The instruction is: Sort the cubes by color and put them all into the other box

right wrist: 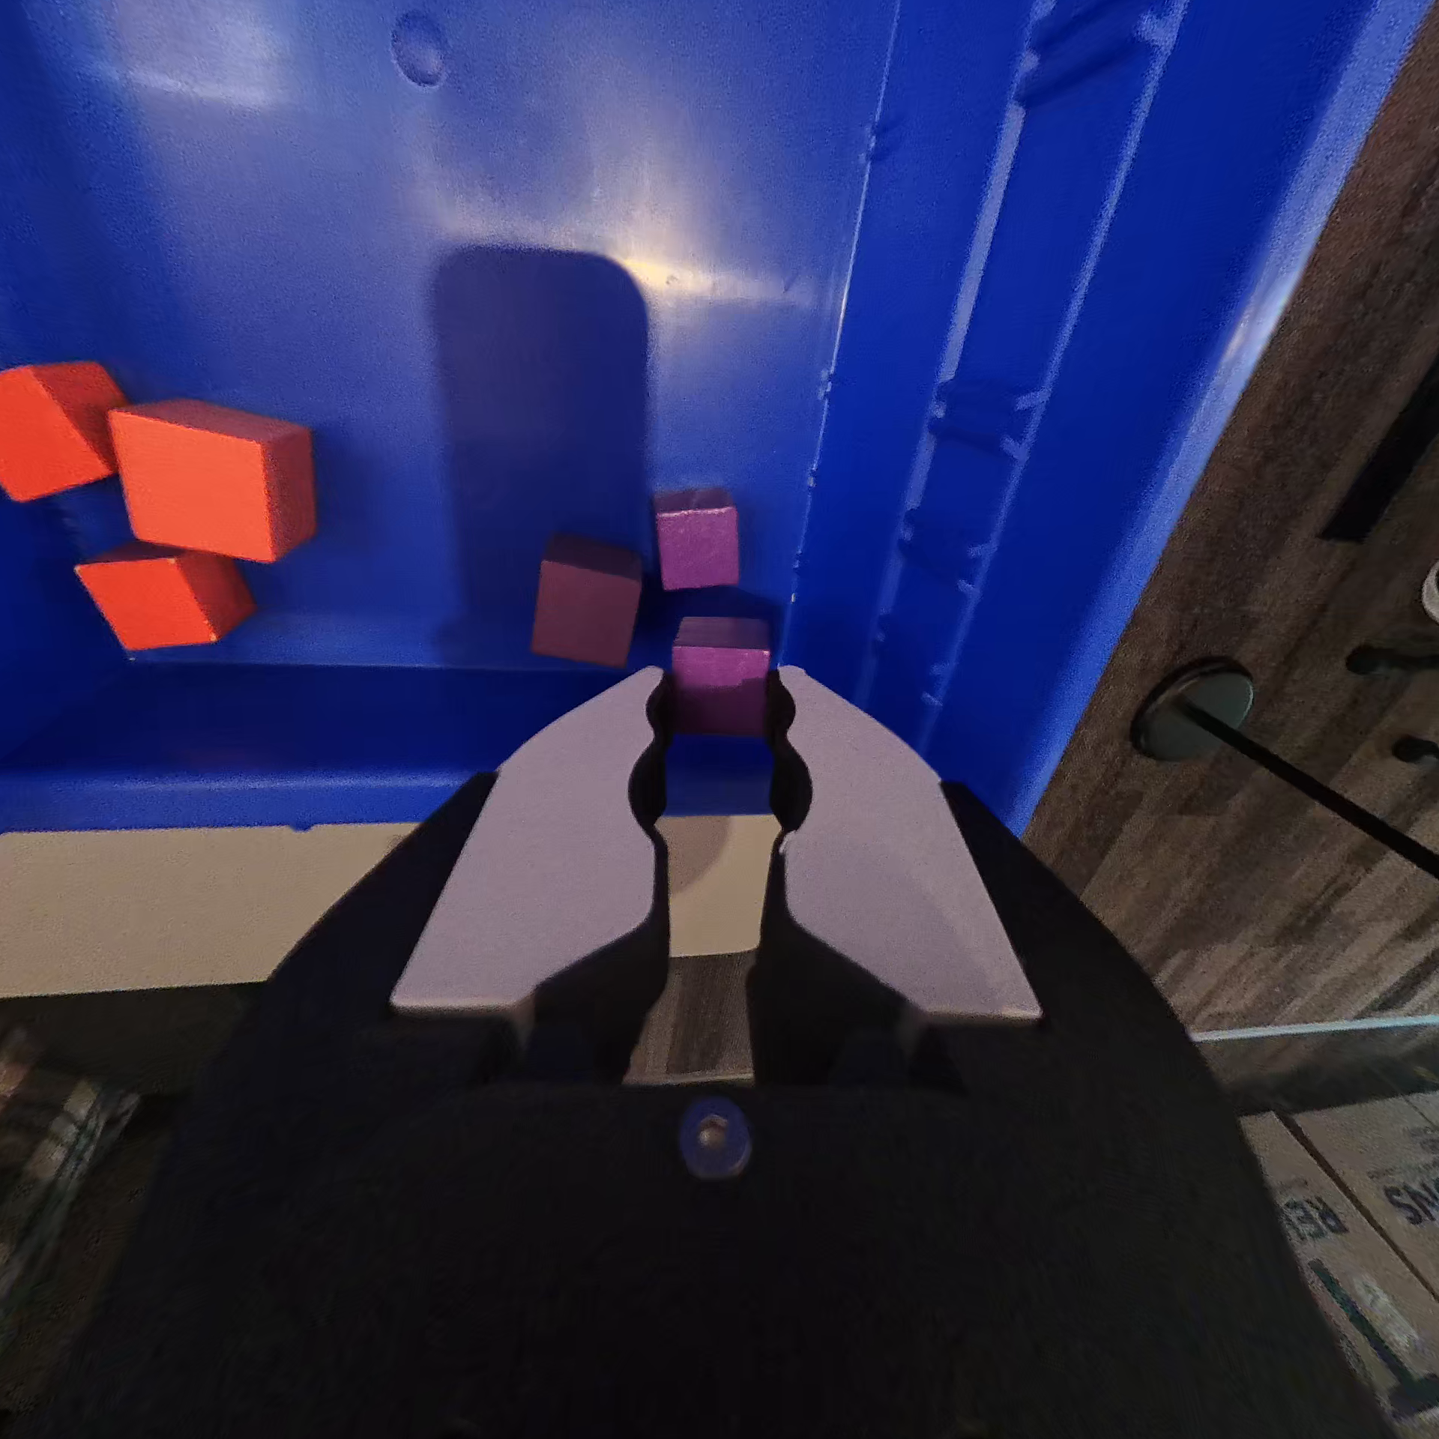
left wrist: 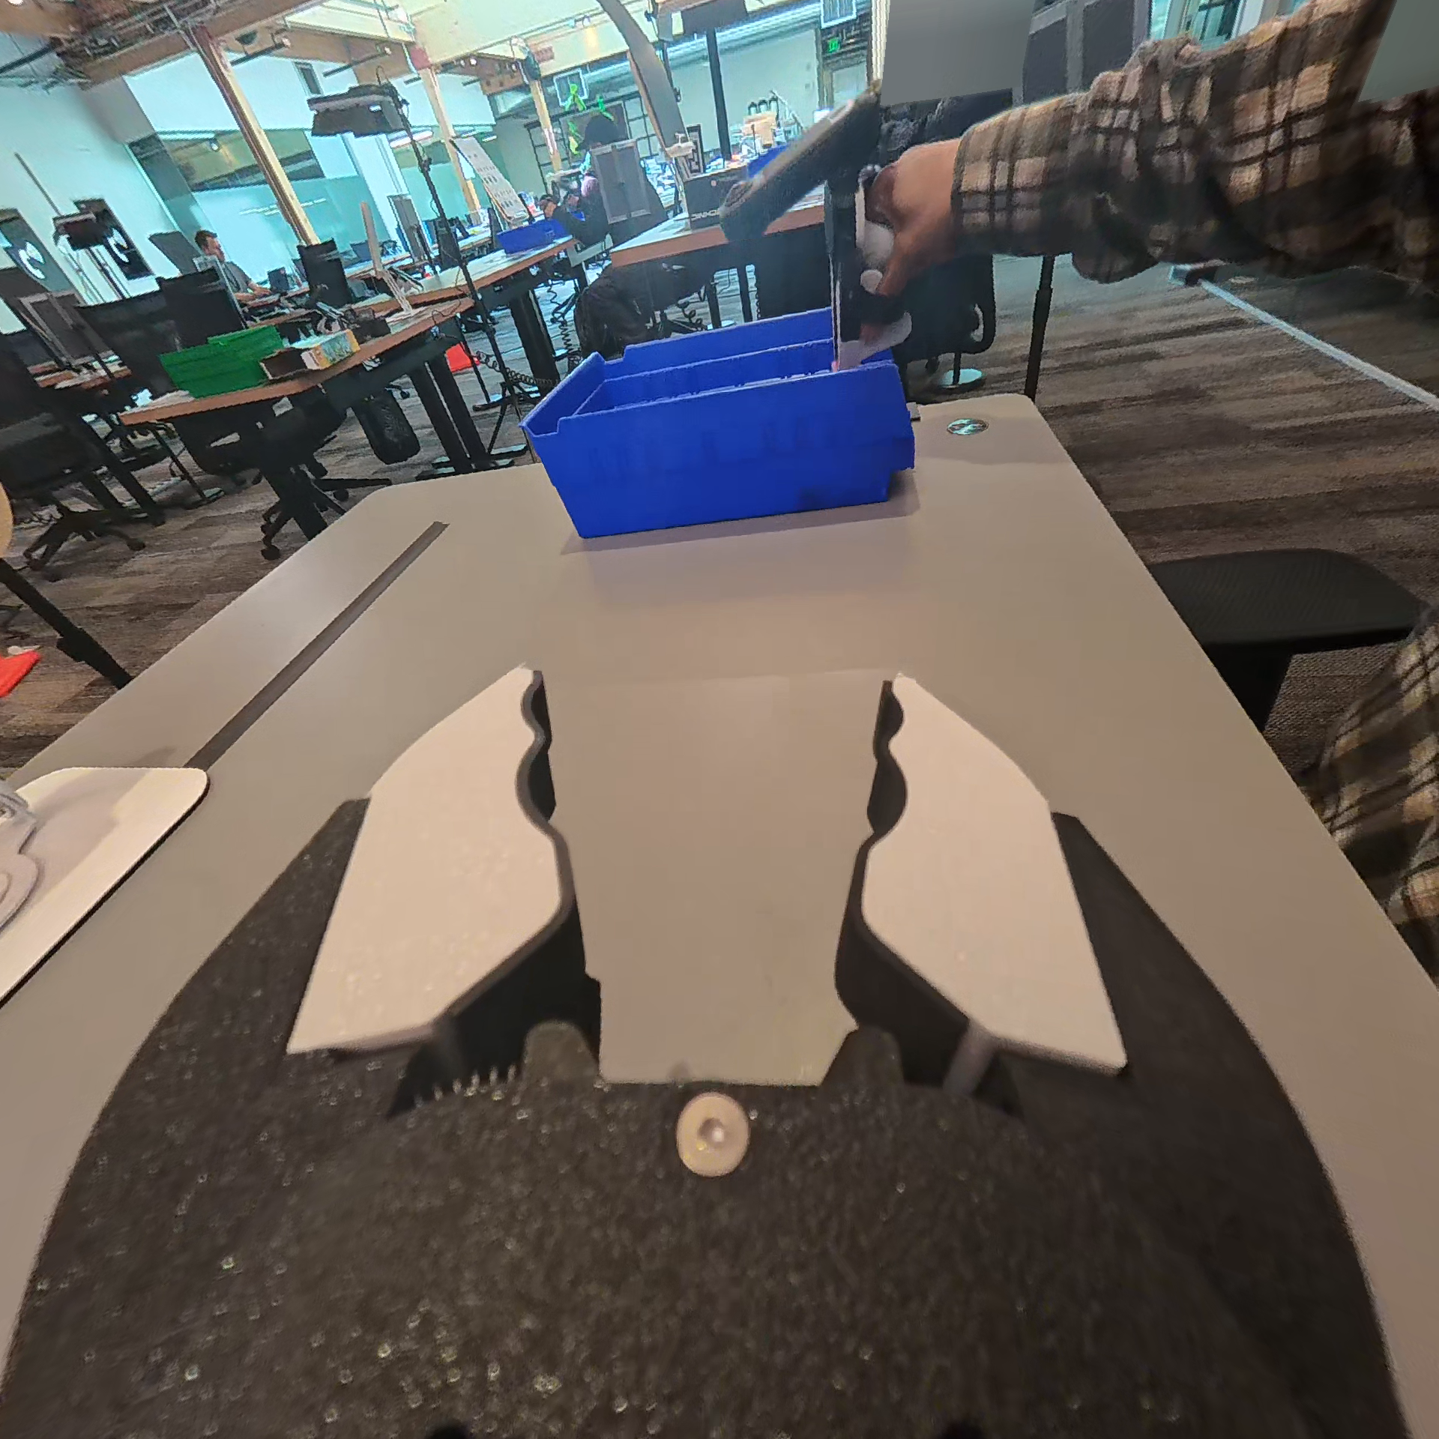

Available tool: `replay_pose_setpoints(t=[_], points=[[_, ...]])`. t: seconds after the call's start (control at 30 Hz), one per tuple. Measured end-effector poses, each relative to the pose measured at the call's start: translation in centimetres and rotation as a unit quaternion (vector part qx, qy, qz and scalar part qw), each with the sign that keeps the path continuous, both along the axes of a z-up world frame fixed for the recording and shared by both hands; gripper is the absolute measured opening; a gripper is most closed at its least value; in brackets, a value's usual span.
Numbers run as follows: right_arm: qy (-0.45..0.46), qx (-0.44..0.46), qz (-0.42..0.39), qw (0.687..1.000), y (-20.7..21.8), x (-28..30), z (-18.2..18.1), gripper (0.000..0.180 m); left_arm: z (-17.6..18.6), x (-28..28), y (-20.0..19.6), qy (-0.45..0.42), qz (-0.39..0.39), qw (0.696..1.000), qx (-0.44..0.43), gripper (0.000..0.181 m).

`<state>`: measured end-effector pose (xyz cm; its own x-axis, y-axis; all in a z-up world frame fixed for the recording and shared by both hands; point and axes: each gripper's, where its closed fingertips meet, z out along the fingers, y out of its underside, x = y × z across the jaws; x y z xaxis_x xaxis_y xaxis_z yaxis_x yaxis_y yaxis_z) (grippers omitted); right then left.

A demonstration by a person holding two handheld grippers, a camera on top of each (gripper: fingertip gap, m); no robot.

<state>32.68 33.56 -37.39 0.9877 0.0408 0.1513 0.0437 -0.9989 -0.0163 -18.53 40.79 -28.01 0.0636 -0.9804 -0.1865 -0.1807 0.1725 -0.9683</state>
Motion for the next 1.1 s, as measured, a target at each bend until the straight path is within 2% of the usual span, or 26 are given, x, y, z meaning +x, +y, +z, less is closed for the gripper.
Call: replay_pose_setpoints(t=[0.13,0.23,0.33,0.4,0.5,0.57,0.67,0.8,0.93,1.0,1.1], points=[[0.005,-0.005,-0.018,1.000,-0.2,0.0,-0.2,0.028,0.0,-0.1,0.1,0.002,0.002,1.000,0.004,0.079],[0.001,-0.008,-0.019,1.000,-0.4,-0.3,1.2,0.036,0.1,-0.2,0.1,0.000,0.002,1.000,0.001,0.079],[0.001,0.031,-0.001,1.000,0.7,-1.8,4.3,0.041,0.1,-0.3,0.3,0.000,0.008,1.000,0.004,0.079],[0.020,0.094,0.031,0.995,2.7,-4.5,7.4,0.044,0.0,-0.2,0.3,0.001,0.009,1.000,0.004,0.079],[0.071,0.223,0.105,0.967,6.6,-11.2,12.7,0.057,-0.2,-0.1,0.5,0.005,0.014,1.000,0.008,0.079],[0.094,0.303,0.165,0.934,8.6,-16.1,15.5,0.067,-0.3,-0.1,0.6,0.007,0.018,1.000,0.008,0.079],[0.122,0.399,0.234,0.878,10.8,-23.2,17.5,0.084,-0.3,-0.3,0.9,0.006,0.024,1.000,0.008,0.079],[0.212,0.474,0.283,0.806,12.9,-31.9,16.6,0.094,-0.2,-0.6,1.4,0.002,0.033,0.999,0.006,0.079],[0.285,0.533,0.291,0.742,15.1,-38.2,13.1,0.097,-0.6,-0.9,2.3,0.007,0.048,0.999,-0.001,0.080],[0.294,0.555,0.292,0.721,16.2,-40.1,10.9,0.098,-0.5,-1.2,2.7,0.008,0.057,0.998,0.000,0.081],[0.270,0.584,0.293,0.708,17.4,-41.5,8.2,0.095,0.1,-1.8,3.3,0.002,0.072,0.997,0.000,0.081]])
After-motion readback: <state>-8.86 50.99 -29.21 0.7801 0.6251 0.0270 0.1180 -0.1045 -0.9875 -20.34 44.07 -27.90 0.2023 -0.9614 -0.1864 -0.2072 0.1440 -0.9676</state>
